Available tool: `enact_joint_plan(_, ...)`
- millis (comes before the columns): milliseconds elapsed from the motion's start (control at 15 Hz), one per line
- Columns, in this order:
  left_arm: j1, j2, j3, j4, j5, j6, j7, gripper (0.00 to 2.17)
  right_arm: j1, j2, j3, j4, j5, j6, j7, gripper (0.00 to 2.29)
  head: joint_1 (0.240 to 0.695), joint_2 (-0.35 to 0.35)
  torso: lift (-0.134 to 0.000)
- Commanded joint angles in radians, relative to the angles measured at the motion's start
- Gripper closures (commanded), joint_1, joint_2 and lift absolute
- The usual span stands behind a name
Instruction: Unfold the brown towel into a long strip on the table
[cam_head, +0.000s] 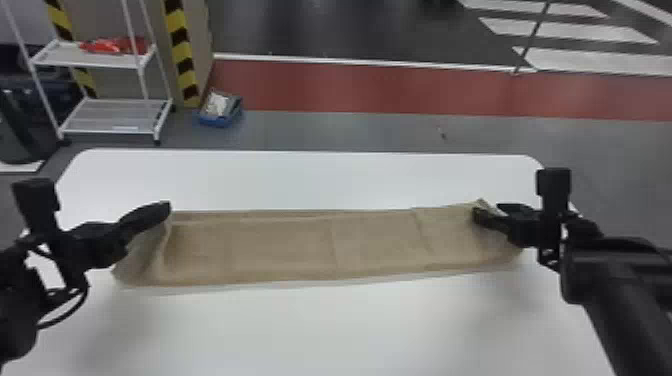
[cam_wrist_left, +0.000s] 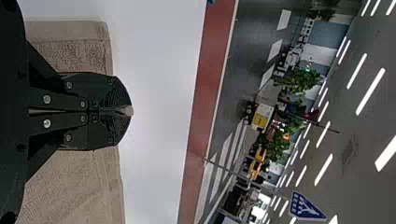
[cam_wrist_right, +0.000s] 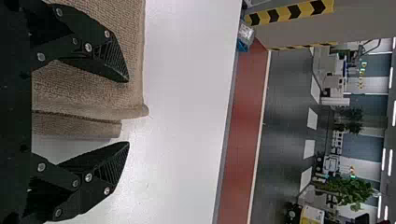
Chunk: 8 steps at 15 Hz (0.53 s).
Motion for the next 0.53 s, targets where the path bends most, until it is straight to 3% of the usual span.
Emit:
enact_joint_plan(0, -0.026, -0.001, -0.031, 0.030, -0.002, -0.020, 0.002, 1.71, 0.000, 0.000, -0.004, 0.016, -0.003, -0.006, 0.000, 0.62, 0.695, -0.125, -0.116)
enact_joint_plan(267, -0.041, -0.001, -0.039, 0.049, -0.005, -0.023, 0.002, 1.71, -0.002, 0.001, -0.006, 0.019, -0.009, -0.040, -0.006, 0.61, 0.695, -0.137, -0.116)
enact_joint_plan(333, -0.044, -0.001, -0.039, 0.052, -0.005, -0.023, 0.002, 1.71, -0.002, 0.001, -0.006, 0.016, -0.010, -0.040, -0.018, 0.54, 0.695, -0.137, -0.116)
enact_joint_plan(400, -0.049, -0.001, -0.039, 0.058, -0.007, -0.023, 0.000, 1.71, -0.003, 0.000, -0.004, 0.013, -0.007, -0.040, -0.026, 0.30, 0.695, -0.137, -0.116)
enact_joint_plan(467, -0.052, 0.001, -0.039, 0.060, -0.007, -0.023, -0.003, 1.71, -0.012, 0.000, -0.001, 0.013, -0.001, -0.040, -0.027, 0.29, 0.695, -0.138, -0.116)
